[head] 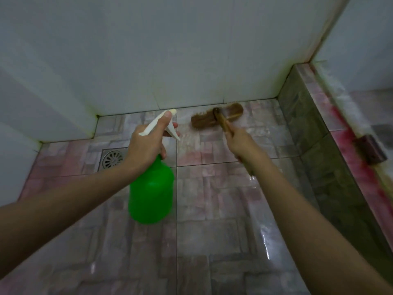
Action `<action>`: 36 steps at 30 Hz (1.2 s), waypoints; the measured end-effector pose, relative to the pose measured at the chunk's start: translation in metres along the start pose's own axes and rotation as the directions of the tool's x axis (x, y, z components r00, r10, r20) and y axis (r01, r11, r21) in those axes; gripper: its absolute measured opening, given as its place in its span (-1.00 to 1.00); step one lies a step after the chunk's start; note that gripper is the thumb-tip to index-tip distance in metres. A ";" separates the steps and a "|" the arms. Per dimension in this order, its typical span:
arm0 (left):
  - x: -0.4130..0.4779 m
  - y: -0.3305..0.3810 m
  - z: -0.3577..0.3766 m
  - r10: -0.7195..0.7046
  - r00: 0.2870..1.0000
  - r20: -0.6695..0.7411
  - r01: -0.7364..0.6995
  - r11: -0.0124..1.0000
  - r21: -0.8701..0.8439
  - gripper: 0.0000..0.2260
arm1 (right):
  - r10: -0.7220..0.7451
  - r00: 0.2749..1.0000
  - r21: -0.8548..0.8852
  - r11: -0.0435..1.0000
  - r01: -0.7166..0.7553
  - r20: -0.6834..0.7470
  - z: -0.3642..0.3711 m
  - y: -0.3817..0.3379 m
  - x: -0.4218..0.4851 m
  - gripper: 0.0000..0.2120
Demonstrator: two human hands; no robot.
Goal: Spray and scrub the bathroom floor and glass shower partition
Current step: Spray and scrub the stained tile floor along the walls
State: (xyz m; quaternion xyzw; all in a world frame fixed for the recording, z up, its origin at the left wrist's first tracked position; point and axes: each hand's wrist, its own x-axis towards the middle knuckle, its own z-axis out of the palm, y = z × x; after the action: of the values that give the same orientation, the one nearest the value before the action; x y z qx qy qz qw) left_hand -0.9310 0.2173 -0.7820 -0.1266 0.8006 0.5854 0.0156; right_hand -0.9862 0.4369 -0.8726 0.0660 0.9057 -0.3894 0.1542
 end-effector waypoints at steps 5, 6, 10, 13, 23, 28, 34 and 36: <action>-0.001 -0.007 -0.027 -0.037 0.999 -0.015 0.037 0.999 0.016 -0.69 | -0.002 0.997 -0.058 0.998 0.007 0.080 0.026 0.010 -0.124 -0.52; -0.003 -0.011 -0.029 -0.049 0.999 -0.013 0.049 0.999 0.021 -0.68 | -0.035 0.996 -0.070 0.997 0.041 0.084 0.032 0.001 -0.112 -0.51; -0.009 -0.036 -0.039 -0.056 0.998 -0.043 0.056 0.998 -0.001 -0.69 | -0.104 0.990 -0.074 0.991 0.111 0.092 0.054 -0.053 -0.010 -0.54; -0.016 -0.053 -0.050 -0.055 0.997 -0.061 0.056 0.998 0.015 -0.70 | -0.089 0.988 -0.099 0.990 0.102 0.126 0.062 -0.054 -0.023 -0.56; -0.010 -0.084 -0.115 -0.115 0.975 -0.193 0.114 0.993 -0.015 -0.70 | -0.124 0.989 -0.063 0.990 0.129 0.085 0.113 -0.100 0.017 -0.56; -0.007 -0.096 -0.152 -0.179 0.961 -0.213 0.181 0.983 -0.010 -0.58 | -0.109 0.972 -0.112 0.985 0.134 0.206 0.117 -0.077 -0.093 -0.55; -0.001 -0.102 -0.177 -0.172 0.930 -0.325 0.151 0.984 -0.090 -0.77 | -0.254 0.946 -0.086 0.957 0.275 0.200 0.168 -0.156 0.031 -0.52; 0.005 -0.102 -0.186 -0.167 0.916 -0.365 0.133 0.984 -0.117 -0.73 | -0.214 0.949 -0.035 0.973 0.228 0.233 0.187 -0.179 0.042 -0.50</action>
State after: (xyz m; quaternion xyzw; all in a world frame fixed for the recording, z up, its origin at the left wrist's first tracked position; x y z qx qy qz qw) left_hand -0.8902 0.0120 -0.8198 -0.2970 0.7499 0.5830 -0.0976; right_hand -1.0263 0.1786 -0.8853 -0.0859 0.8952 -0.3812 0.2144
